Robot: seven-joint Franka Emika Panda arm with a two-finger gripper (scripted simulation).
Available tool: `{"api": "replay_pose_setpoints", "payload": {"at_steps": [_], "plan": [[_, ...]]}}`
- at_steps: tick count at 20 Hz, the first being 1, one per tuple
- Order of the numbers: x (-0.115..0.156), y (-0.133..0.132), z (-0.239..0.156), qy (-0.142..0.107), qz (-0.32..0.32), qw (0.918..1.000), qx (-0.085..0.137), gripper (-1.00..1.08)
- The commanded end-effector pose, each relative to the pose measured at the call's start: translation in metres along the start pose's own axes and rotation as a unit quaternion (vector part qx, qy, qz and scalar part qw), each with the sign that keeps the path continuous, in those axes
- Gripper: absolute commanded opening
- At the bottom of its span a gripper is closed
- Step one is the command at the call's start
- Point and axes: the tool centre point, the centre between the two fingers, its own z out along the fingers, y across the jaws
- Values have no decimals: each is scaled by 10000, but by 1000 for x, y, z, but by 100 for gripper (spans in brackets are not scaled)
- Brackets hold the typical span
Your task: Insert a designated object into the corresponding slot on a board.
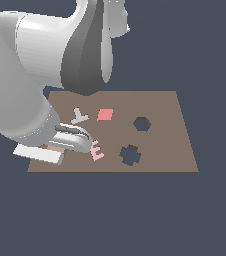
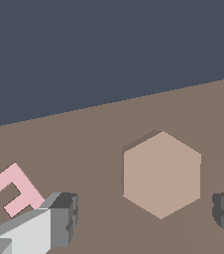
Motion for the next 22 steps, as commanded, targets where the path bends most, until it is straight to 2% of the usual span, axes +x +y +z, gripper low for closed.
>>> {"api": "replay_pose_setpoints", "payload": {"at_steps": [1,12,20,21,22], "plan": [[6,6,4,15,50,10000,4,100],[12,14,10,24,112,9999,6,100],[13,14,29,26,114,9999,6,100],[13,14,29,26,114,9999,6,-100],[13,14,29,26,114,9999,6,-100]]}}
